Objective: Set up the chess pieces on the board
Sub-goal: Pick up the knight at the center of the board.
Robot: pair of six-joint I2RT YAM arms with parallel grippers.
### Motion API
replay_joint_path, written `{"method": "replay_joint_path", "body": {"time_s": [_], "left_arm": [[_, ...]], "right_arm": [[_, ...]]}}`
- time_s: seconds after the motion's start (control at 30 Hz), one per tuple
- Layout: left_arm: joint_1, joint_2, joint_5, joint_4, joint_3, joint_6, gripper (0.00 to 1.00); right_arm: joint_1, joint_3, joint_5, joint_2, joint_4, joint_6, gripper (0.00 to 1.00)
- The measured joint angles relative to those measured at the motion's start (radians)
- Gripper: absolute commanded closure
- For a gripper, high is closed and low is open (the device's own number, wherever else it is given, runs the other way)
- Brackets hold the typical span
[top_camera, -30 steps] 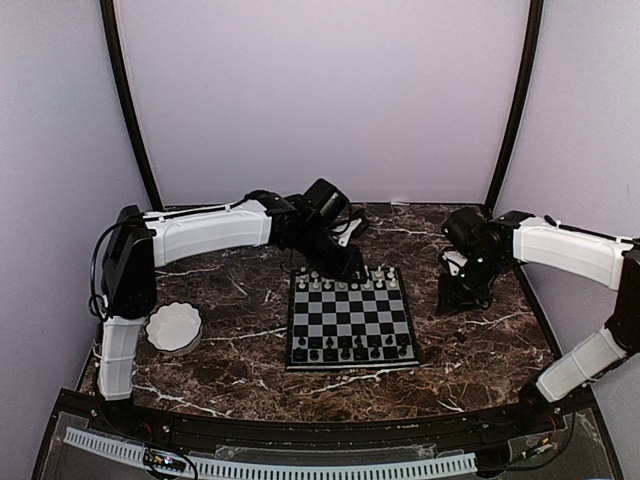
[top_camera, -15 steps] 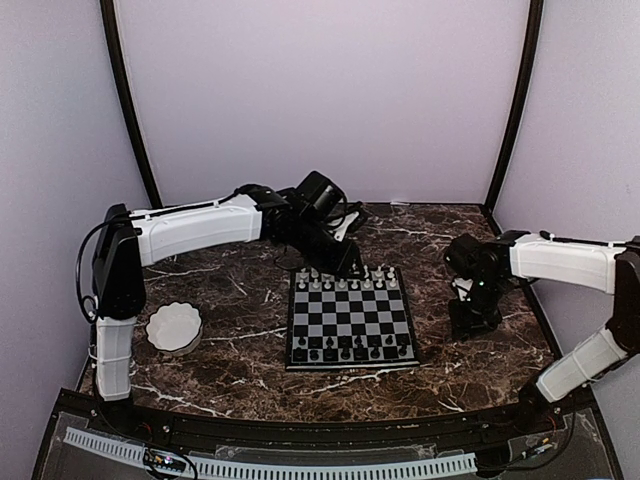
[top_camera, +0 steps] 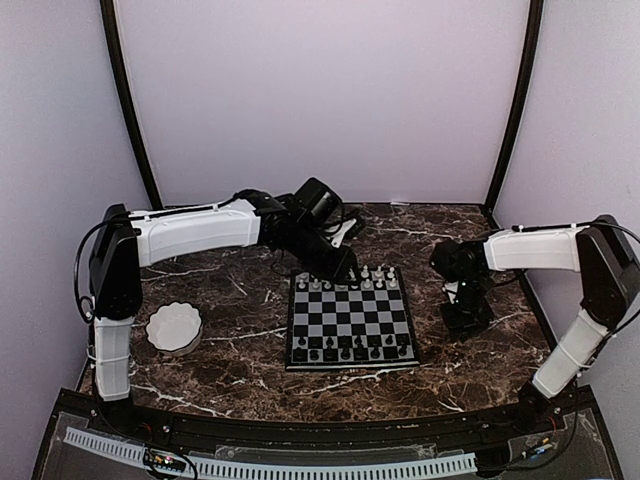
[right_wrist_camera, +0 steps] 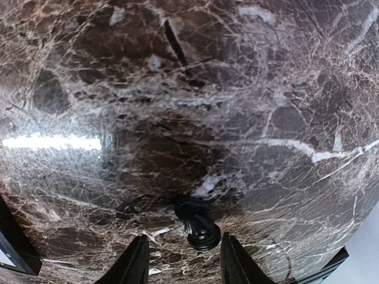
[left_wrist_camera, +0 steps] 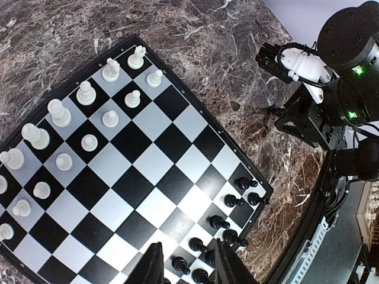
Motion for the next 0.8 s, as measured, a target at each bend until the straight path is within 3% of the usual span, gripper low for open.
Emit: {"method": "replay_joint_path", "body": {"time_s": [0.27,0.8], "left_arm": [[0.0,-0.013,0.01,0.024,-0.044,-0.008,0.68],[0.0,-0.015,0.027,0.042,-0.05,-0.011,0.68]], "right_arm": [[-0.001,0.005,0.015,0.014,0.011,-0.019,0.61],[-0.002,-0.009,-0.04,0.04,0.057,-0.026,0.91]]}}
